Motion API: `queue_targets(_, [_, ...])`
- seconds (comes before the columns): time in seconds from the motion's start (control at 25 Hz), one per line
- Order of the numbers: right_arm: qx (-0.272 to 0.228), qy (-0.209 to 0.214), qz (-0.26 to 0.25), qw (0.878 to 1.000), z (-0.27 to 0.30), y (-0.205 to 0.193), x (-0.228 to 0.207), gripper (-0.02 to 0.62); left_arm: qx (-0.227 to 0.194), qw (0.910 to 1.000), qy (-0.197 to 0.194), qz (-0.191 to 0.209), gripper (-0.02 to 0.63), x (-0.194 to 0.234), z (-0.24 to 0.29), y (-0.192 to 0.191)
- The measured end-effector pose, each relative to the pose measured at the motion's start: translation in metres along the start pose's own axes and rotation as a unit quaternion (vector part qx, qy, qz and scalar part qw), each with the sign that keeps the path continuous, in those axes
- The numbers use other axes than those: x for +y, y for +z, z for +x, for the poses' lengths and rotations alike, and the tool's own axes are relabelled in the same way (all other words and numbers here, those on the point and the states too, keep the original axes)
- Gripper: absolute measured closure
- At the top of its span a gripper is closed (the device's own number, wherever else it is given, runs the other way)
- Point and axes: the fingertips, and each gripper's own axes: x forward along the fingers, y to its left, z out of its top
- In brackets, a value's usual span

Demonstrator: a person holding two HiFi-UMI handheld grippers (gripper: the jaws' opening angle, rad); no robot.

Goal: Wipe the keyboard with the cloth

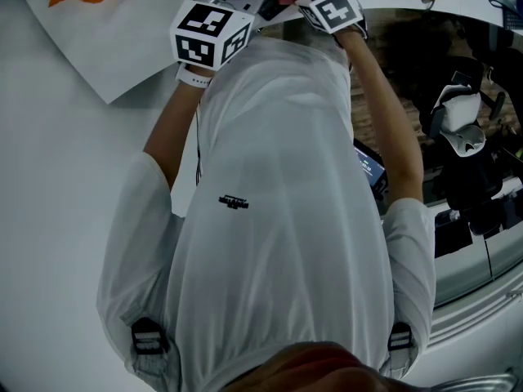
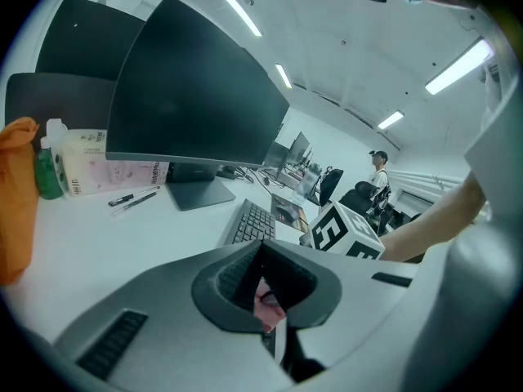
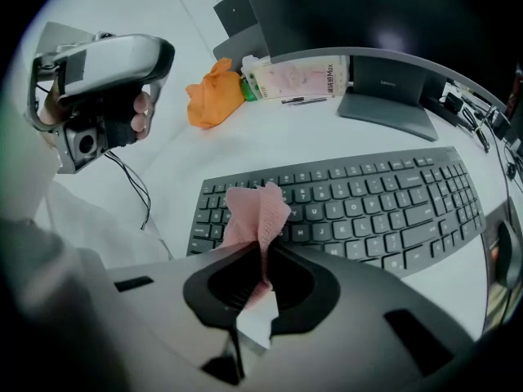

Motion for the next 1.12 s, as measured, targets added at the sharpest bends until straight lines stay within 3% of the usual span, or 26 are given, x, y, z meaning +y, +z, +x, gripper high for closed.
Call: queue_targets(1.12, [0.019, -0.032, 0.013, 0.999, -0.039, 0.005, -0.125, 0.56, 0.013, 0.9999, 0.0, -0.001, 0.588, -0.014, 0.07, 0.037])
